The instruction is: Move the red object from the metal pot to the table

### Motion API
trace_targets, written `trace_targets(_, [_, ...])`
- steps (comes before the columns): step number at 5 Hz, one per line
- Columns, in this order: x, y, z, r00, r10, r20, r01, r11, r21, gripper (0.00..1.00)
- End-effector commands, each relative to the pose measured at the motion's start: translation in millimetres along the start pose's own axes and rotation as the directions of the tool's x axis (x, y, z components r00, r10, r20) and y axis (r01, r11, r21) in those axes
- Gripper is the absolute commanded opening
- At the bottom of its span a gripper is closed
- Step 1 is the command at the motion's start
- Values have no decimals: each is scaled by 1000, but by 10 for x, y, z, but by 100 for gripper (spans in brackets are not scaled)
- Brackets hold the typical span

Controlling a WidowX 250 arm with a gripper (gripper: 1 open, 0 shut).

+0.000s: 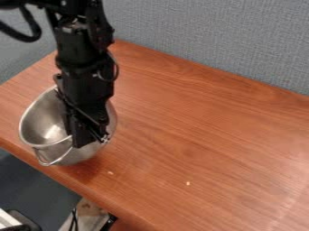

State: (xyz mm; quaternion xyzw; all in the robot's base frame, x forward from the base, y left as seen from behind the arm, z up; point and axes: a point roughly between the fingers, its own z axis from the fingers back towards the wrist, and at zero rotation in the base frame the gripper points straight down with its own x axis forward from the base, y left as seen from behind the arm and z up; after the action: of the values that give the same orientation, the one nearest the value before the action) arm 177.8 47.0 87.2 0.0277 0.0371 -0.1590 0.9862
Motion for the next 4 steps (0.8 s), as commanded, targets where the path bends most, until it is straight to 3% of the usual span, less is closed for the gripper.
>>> trace_targets(1, [70, 39, 176, 995, 76, 71, -76, 997, -9, 0])
trace_targets(2, [113, 59, 336, 981, 154, 117, -150, 988, -44, 0])
trace_targets(3, [189, -179, 462, 973, 171, 154, -162, 984, -73, 0])
trace_targets(4, [220, -432, 376, 974, 159, 161, -147, 985, -86, 0])
